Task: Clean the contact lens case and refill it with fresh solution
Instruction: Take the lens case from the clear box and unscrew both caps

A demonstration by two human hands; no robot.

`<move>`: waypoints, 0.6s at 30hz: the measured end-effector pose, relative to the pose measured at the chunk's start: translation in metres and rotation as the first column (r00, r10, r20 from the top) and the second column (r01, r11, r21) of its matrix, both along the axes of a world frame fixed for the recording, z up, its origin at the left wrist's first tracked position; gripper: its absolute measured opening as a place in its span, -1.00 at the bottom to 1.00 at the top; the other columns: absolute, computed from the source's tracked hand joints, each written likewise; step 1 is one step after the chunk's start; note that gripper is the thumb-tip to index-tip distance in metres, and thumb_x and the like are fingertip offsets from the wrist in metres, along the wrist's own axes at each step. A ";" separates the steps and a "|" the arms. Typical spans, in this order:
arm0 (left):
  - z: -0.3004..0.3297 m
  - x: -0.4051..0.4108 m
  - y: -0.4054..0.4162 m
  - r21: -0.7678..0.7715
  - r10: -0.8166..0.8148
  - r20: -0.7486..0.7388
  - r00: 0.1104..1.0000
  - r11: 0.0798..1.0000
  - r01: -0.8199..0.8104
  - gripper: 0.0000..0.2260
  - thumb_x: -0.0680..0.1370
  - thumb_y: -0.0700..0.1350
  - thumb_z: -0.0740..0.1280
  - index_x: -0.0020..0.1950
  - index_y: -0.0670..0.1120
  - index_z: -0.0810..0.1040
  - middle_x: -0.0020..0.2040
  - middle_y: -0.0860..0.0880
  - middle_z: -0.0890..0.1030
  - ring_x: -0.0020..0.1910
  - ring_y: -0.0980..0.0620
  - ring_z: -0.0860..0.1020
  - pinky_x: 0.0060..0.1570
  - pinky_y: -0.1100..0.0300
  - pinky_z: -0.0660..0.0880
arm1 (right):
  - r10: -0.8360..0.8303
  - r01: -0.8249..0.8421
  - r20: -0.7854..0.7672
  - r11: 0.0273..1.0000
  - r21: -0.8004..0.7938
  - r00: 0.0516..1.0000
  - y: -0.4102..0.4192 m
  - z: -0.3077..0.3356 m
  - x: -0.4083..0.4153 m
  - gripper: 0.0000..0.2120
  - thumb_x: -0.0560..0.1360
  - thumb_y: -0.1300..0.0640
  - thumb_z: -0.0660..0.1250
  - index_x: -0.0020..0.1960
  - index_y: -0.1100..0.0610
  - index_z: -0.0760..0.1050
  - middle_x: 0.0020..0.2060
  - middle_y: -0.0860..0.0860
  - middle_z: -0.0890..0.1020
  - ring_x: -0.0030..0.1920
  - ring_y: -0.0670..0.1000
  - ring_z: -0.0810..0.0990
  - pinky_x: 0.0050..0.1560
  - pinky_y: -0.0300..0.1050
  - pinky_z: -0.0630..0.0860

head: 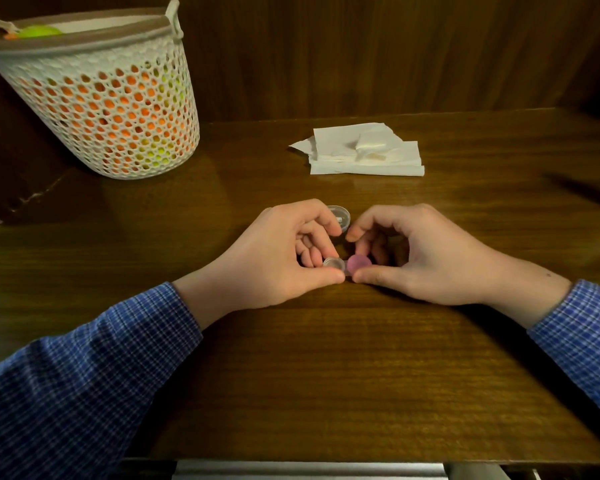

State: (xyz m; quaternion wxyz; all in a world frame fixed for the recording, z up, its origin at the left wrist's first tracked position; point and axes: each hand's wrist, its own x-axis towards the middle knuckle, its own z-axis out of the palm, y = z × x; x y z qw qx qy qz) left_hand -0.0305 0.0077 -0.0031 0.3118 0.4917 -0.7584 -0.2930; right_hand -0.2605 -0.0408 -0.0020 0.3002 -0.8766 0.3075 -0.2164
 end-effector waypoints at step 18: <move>0.002 -0.001 0.000 0.016 0.001 -0.015 1.000 1.000 -0.001 -0.61 0.42 -0.14 0.62 0.18 -0.03 0.58 -0.10 0.05 0.72 -0.18 0.04 0.70 -0.19 0.14 0.68 | 0.061 -0.063 0.023 0.993 0.099 0.998 -0.002 0.002 -0.002 -0.61 0.46 0.15 0.55 0.23 -0.04 0.54 0.00 -0.19 0.69 -0.10 -0.05 0.66 -0.06 -0.23 0.63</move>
